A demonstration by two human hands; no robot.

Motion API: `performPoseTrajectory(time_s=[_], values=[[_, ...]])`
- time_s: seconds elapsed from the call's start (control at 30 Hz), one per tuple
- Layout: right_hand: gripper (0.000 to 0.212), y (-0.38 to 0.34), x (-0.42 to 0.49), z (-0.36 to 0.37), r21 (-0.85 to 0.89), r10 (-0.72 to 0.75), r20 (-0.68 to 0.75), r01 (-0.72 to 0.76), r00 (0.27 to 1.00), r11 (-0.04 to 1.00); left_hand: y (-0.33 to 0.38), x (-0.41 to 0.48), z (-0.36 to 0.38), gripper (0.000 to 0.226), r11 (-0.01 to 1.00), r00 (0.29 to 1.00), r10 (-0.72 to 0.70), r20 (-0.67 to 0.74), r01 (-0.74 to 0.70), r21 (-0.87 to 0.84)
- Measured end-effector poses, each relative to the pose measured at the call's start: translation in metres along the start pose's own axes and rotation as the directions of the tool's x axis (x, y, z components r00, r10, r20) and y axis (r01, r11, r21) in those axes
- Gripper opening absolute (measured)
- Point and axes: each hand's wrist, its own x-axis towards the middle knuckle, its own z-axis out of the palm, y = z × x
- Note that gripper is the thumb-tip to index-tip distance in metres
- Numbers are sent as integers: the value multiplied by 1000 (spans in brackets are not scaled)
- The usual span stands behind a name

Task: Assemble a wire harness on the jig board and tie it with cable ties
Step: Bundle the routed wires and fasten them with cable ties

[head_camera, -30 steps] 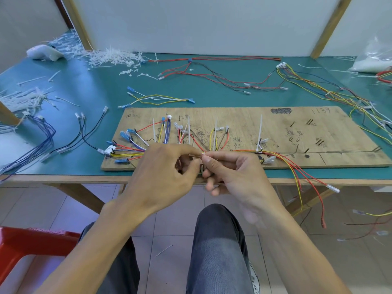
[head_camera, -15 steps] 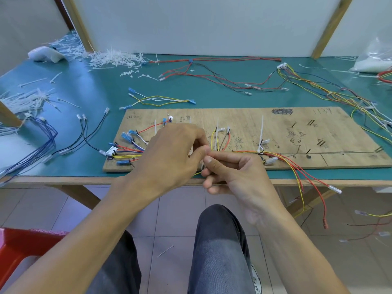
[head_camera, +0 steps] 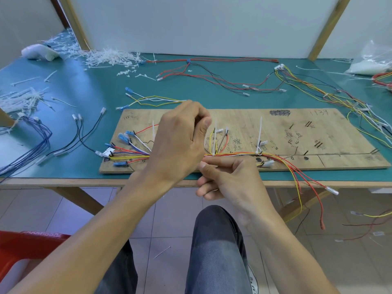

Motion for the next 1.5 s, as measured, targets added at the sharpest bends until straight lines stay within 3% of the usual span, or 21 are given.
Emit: performPoseTrajectory(time_s=[0.2, 0.37, 0.8, 1.0, 1.2, 1.4, 1.43, 1.5], values=[[7, 7, 0, 2, -58, -21, -23, 19, 1000, 998, -7, -8, -2, 13, 1000, 1000, 6, 14, -6, -4], [13, 7, -1, 1, -35, -54, -17, 53, 998, 998, -11, -11, -8, 13, 999, 994, 7, 106, -3, -36], [2, 17, 3, 8, -68, -93, -97, 87, 991, 994, -15, -12, 6, 19, 1000, 999, -14, -50, 13, -22], [5, 17, 3, 7, -64, -82, -103, 75, 991, 995, -21, -17, -13, 14, 994, 996, 78, 36, -81, 79], [15, 17, 3, 8, -54, -95, -122, 89, 988, 995, -51, -46, -30, 42, 991, 982, -96, 161, 79, 110], [39, 9, -4, -6, -7, -140, -100, 140, 985, 990, -51, -54, -31, 81, 971, 988, -142, 63, 126, 205], [39, 6, -6, -11, -17, -183, -98, 183, 978, 983, -51, -53, -33, 80, 962, 987, -159, 29, 149, 227], [31, -3, -9, -25, -72, -299, -133, 291, 945, 954, -55, -53, -38, 58, 940, 984, -175, -13, 171, 294]])
